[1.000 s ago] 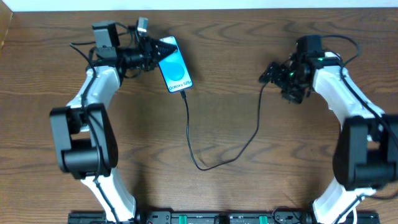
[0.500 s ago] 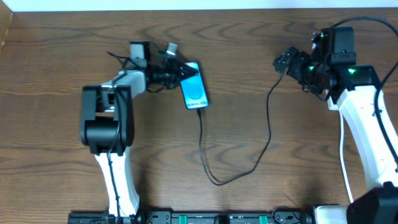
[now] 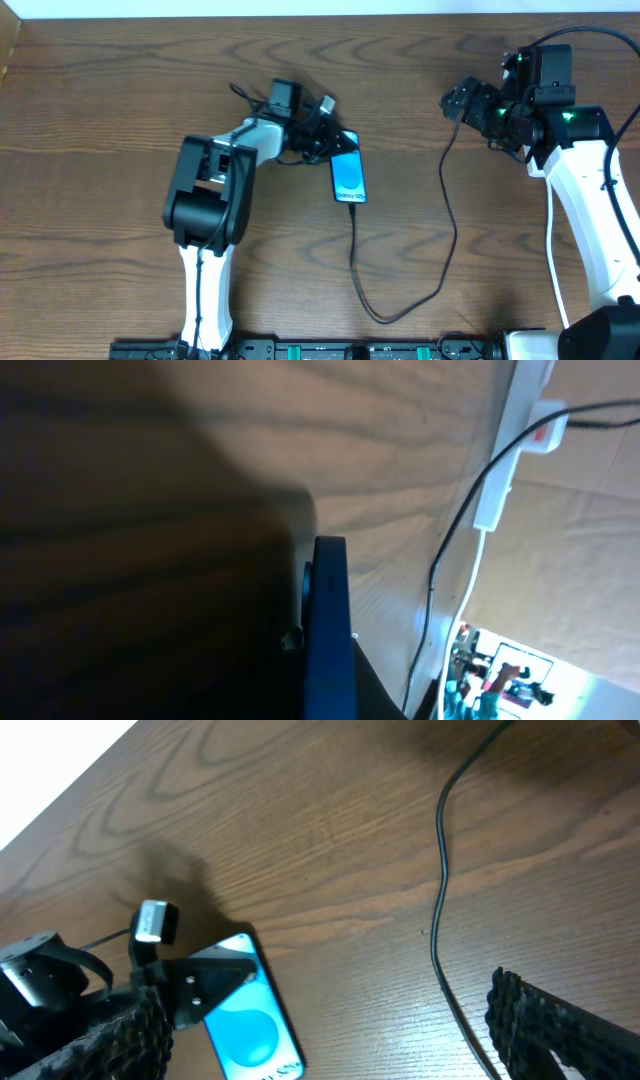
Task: Plug charger to phone and switch on socket
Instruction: 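Lower the plugged-in phone with the left gripper toward the table center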
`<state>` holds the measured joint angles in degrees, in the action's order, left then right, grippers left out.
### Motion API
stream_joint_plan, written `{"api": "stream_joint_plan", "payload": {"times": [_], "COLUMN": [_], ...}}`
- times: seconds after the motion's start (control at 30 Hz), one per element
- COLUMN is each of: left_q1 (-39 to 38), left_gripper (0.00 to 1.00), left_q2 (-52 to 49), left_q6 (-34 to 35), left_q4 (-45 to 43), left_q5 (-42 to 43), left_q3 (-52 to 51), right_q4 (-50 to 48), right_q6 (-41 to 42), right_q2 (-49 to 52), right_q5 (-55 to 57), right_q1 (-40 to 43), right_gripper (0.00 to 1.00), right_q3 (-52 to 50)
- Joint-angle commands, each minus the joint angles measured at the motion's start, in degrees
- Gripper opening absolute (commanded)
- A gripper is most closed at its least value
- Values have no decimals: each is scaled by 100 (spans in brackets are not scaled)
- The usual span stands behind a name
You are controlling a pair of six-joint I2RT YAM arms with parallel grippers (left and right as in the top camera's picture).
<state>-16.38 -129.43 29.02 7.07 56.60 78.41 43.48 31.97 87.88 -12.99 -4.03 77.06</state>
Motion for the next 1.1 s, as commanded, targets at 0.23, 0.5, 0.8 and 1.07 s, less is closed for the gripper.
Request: {"api": "stream_joint_plan", "payload": {"times": [0.23, 0.5, 0.8, 1.07], "left_q1": [-568, -658, -658, -658], "left_gripper": [8, 7, 8, 23], "left_q2": [13, 13, 13, 13], "left_q6": [310, 734, 732, 728], "left_q4": [-2, 0, 20, 20], "left_q5": [-946, -1521, -1864, -1880], "left_q3": [39, 39, 39, 39], "right_q4": [76, 114, 114, 114], "right_q6": [-98, -98, -101, -101], "right_q2": [-63, -63, -63, -63], "right_q5": [85, 87, 87, 90], "right_q1": [24, 24, 24, 24], "right_gripper": [99, 99, 99, 99], "right_q3": [7, 7, 7, 7]}}
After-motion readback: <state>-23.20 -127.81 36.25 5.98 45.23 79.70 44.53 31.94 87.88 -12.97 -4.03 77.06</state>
